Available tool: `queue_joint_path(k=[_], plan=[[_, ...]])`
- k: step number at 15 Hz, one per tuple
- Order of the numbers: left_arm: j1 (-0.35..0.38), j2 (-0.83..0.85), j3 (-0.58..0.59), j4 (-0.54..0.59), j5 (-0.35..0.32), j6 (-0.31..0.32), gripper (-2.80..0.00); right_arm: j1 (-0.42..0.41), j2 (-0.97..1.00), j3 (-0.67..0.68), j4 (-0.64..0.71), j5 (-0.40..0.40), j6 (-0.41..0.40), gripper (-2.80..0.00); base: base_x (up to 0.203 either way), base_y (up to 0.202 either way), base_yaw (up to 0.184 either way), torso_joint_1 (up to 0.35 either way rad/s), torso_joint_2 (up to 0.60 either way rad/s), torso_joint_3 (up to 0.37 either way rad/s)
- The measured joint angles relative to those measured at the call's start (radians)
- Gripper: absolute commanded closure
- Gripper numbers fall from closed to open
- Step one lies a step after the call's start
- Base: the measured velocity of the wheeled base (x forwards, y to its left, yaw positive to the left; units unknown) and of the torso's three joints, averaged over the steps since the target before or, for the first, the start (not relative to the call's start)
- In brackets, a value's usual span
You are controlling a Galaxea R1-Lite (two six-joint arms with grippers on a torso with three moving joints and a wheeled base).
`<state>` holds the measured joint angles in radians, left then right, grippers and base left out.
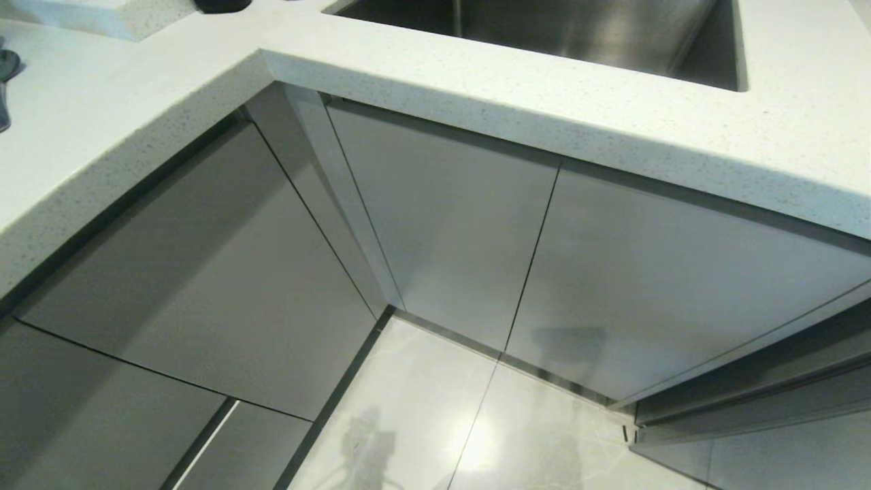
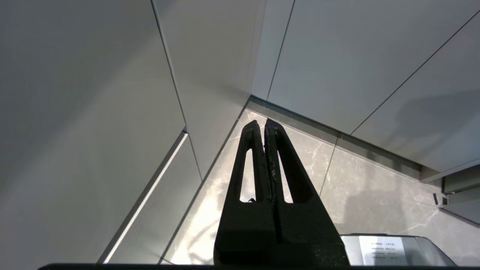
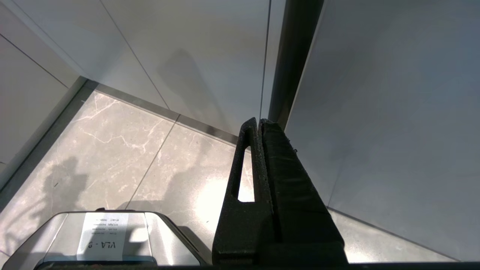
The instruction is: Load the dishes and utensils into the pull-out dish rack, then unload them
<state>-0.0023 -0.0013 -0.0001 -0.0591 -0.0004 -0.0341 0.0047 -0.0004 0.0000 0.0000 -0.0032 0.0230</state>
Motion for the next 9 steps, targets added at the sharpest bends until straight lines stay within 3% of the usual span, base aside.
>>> queue_joint_path(k=[5, 9], plan=[[0.0, 0.0, 0.0, -0.006, 0.011, -0.043, 0.0, 0.0, 0.0, 0.0, 0.0, 0.0, 0.0, 0.0, 0.0, 0.0, 0.0, 0.001, 0.0, 0.013], [0.0, 0.0, 0.0, -0.006, 0.012, -0.042, 0.0, 0.0, 0.0, 0.0, 0.0, 0.0, 0.0, 0.0, 0.0, 0.0, 0.0, 0.003, 0.0, 0.163]])
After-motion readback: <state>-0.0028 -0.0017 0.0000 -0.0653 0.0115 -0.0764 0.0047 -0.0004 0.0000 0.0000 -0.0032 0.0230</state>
